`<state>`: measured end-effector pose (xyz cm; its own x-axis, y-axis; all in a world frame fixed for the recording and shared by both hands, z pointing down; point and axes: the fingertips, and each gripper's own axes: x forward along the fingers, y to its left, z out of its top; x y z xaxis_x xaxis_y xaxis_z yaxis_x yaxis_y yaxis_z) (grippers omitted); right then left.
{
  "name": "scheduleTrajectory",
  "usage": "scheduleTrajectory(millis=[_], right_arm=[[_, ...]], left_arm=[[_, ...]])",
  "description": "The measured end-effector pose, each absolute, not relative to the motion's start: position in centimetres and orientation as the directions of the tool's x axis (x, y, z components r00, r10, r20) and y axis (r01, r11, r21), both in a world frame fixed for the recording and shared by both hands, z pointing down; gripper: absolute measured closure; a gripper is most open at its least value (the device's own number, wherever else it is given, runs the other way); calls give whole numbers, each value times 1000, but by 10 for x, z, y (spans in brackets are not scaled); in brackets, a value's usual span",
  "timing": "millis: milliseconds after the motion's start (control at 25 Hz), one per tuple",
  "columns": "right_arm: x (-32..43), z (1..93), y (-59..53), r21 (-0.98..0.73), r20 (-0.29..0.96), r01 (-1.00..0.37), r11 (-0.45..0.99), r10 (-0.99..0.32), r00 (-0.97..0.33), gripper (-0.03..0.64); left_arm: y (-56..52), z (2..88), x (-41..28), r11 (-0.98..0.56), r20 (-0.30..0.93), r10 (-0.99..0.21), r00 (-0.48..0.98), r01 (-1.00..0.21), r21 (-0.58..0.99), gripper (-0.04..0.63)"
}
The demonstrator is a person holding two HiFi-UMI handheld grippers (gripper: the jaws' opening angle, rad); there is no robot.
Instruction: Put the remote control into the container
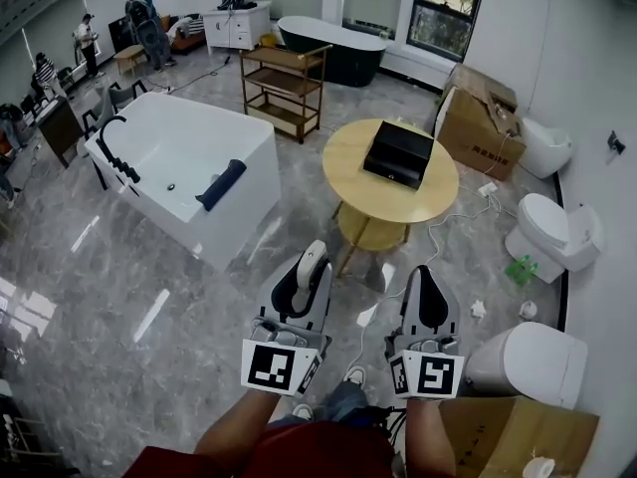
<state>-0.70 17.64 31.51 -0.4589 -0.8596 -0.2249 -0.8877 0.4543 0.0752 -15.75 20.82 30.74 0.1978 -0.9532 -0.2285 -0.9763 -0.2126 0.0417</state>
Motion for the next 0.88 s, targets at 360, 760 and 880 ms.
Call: scheduleTrajectory(millis=[360,760,880], right_arm=[[31,317,87,72,-207,-895,440,-871,-445,594],[94,309,-9,62,-219,-899,433,-873,-436,594],[113,310,-30,50,-225,-901,432,-874,-431,594]], left_arm=[[119,302,-124,-224,-230,-951,208,-974,45,474],[17,297,-68,-219,-225,-953,204,-975,45,474],[-3,296,-49,-218,-226,-952,205,-975,36,474]])
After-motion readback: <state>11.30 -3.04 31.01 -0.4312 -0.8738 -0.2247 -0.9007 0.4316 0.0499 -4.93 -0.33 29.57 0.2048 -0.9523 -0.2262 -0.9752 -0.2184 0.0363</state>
